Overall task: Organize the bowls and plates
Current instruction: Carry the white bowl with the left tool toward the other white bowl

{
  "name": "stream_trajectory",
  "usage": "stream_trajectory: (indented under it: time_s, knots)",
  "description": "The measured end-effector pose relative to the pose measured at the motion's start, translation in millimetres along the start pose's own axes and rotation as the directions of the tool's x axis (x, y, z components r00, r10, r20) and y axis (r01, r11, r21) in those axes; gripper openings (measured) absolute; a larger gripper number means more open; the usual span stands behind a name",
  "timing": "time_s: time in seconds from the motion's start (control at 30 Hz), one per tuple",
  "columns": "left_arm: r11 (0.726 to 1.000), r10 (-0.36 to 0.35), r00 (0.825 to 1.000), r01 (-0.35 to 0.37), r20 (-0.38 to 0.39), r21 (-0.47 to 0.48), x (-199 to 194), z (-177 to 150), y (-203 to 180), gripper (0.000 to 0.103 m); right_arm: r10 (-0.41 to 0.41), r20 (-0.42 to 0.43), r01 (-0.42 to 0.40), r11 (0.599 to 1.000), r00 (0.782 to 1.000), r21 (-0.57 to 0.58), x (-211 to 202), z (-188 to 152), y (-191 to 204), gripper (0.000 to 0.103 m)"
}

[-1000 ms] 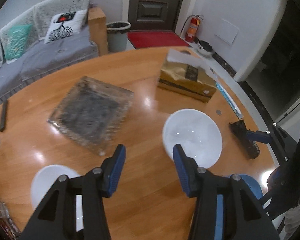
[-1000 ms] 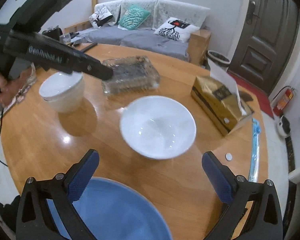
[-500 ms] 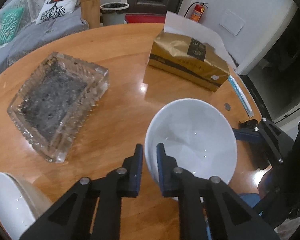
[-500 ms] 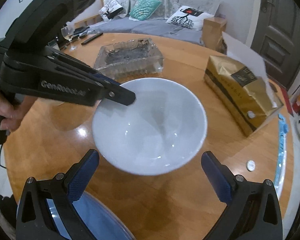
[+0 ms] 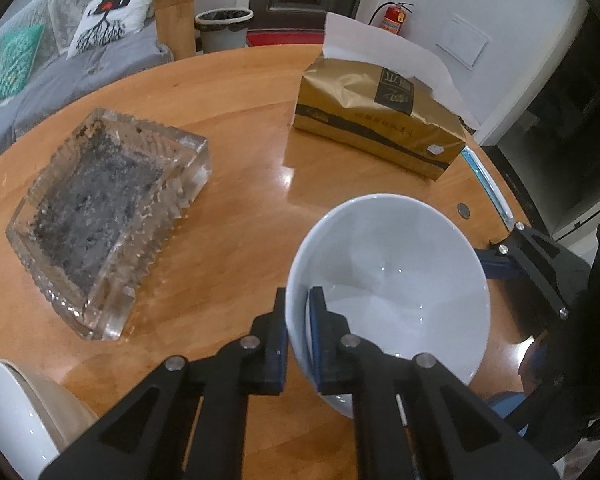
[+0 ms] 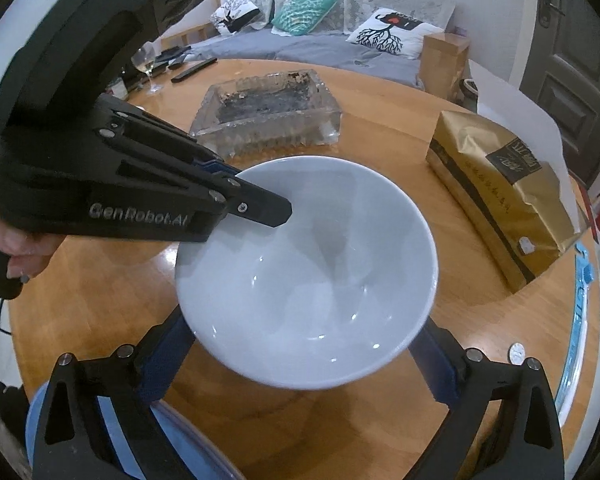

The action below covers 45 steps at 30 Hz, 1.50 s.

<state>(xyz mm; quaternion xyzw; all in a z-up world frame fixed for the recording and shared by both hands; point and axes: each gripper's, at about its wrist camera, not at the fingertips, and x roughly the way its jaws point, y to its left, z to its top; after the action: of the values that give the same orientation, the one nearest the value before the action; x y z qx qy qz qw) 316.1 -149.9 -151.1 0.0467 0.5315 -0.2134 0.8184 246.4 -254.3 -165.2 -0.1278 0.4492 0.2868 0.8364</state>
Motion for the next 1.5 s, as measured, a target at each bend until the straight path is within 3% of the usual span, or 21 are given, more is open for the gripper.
stream_trajectory:
  time_s: [0.7,1.1,1.5]
  knots:
    - [0.998,0.036,0.998,-0.039,0.051,0.054,-43,-11,-10,0.008,-0.026,0.047,0.027,1.0,0.999,-0.016,-31,5,26,0.096]
    - [0.994,0.083,0.989,-0.091,0.12,0.061,-104,-28,-7,0.009,-0.045,0.136,0.049,0.998,0.99,-0.028,-70,17,67,0.097]
    - [0.989,0.14,0.977,-0.145,0.158,0.019,-151,-48,22,0.009,-0.019,0.185,0.031,0.998,0.983,-0.058,-83,39,110,0.097]
